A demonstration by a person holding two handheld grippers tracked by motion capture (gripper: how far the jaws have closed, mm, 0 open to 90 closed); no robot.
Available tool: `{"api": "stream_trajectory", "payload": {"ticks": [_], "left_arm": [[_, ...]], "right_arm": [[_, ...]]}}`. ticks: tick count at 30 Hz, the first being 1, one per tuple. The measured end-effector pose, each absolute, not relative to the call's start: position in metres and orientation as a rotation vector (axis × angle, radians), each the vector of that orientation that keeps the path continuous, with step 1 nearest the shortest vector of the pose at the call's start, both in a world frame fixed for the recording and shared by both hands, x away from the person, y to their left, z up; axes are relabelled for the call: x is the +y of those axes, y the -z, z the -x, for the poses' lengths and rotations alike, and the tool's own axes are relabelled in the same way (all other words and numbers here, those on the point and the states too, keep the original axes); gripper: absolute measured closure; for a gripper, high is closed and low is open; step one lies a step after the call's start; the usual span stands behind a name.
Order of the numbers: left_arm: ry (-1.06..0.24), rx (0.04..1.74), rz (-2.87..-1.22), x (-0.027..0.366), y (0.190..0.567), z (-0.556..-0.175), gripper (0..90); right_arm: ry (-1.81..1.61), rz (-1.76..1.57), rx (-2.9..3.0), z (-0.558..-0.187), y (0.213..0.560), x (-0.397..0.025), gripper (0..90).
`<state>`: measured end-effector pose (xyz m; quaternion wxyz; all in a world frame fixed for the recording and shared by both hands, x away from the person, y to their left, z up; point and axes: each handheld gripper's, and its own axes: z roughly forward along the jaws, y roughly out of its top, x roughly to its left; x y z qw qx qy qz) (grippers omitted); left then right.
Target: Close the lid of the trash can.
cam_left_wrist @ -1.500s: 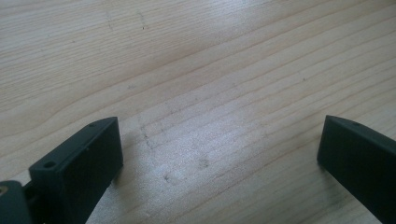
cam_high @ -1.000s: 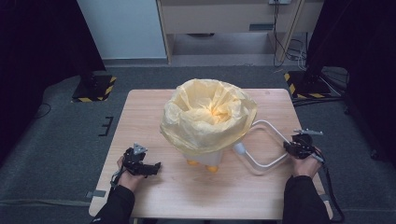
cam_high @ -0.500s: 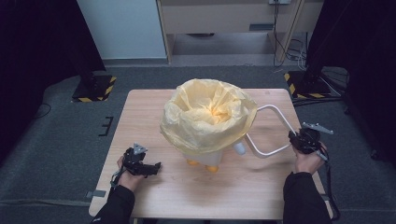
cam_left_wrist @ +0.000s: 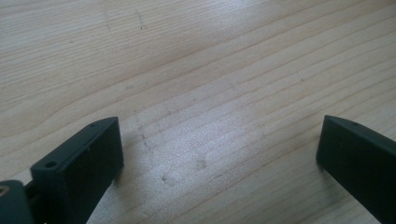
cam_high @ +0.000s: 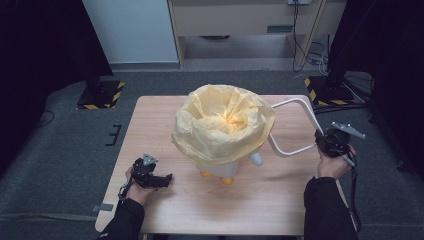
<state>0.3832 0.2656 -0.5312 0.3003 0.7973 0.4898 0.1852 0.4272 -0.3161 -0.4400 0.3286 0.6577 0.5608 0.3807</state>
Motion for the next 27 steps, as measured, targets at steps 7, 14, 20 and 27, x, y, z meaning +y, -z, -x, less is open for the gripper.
{"api": "stream_trajectory", "payload": {"ticks": [7,14,20,27], "left_arm": [[-0.502,1.33,-2.104,0.268,0.529,-0.383,5.7],[-0.517,1.336,-2.076,0.269,0.526,-0.383,6.4],[-0.535,1.347,-2.045,0.272,0.523,-0.382,6.7],[-0.556,1.351,-2.018,0.273,0.521,-0.381,6.9]], "right_arm": [[-1.032,-1.695,1.419,-0.431,0.419,-0.316,79.5],[-1.076,-1.687,1.349,-0.432,0.399,-0.323,79.6],[-1.136,-1.641,1.324,-0.431,0.38,-0.321,79.5],[-1.191,-1.602,1.274,-0.431,0.36,-0.32,79.6]]}}
